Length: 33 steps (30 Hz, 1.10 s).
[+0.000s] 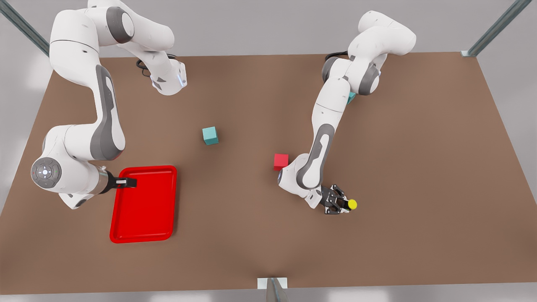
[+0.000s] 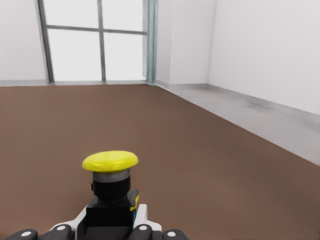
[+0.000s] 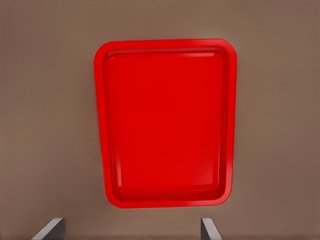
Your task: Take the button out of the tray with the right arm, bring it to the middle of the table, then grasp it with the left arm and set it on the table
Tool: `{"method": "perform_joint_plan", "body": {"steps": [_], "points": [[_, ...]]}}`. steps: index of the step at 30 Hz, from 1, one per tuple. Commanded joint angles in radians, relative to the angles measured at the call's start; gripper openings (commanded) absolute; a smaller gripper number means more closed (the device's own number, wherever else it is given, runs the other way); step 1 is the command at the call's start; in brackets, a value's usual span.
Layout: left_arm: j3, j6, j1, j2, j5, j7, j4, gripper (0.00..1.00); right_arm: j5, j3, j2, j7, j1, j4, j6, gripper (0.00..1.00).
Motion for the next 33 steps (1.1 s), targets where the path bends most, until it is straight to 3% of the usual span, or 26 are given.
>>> {"method": "perform_joint_plan", "body": {"steps": [1, 6, 9, 10, 12, 13, 19, 24, 27, 33], "points": [[0.0, 0.003, -0.001, -0.001, 0.008, -0.156, 0.0, 0.32, 0.001, 0.0, -0.002, -0.001, 0.0, 0.0, -0.001, 1.0], [0.0, 0.0, -0.011, -0.001, 0.008, -0.156, -0.001, 0.33, 0.001, 0.0, -0.002, -0.001, 0.0, 0.0, -0.003, 1.0], [0.0, 0.0, -0.011, -0.001, 0.008, -0.154, -0.003, 0.39, 0.001, 0.0, -0.004, 0.001, 0.002, 0.003, -0.003, 1.0], [0.0, 0.0, -0.011, -0.001, 0.01, -0.154, -0.003, 0.46, 0.001, 0.002, -0.004, 0.001, 0.002, 0.004, -0.004, 1.0], [0.002, -0.002, -0.011, -0.001, 0.01, -0.139, -0.005, 0.91, 0.001, 0.002, -0.004, 0.002, 0.002, 0.004, -0.003, 1.0], [0.0, -0.002, -0.011, -0.001, 0.01, -0.137, -0.005, 1.0, 0.001, 0.002, -0.002, 0.002, 0.002, 0.003, -0.004, 1.0], [-0.003, -0.051, -0.054, -0.05, -0.005, -0.071, -0.015, 1.0, 0.001, 0.002, -0.001, 0.001, 0.0, -0.002, 0.0, 1.0], [-0.074, -0.189, -0.078, -0.132, -0.015, -0.01, -0.055, 1.0, 0.001, 0.002, -0.001, 0.001, 0.0, -0.002, 0.0, 1.0], [-0.19, -0.235, -0.069, -0.271, -0.071, 0.065, -0.089, 1.0, -0.001, 0.002, -0.001, 0.001, 0.002, -0.002, -0.001, 1.0], [-0.192, -0.226, 0.057, -0.604, -0.34, 0.597, -0.09, 1.0, -0.001, 0.002, -0.002, 0.002, 0.002, 0.0, -0.003, 1.0]]}}
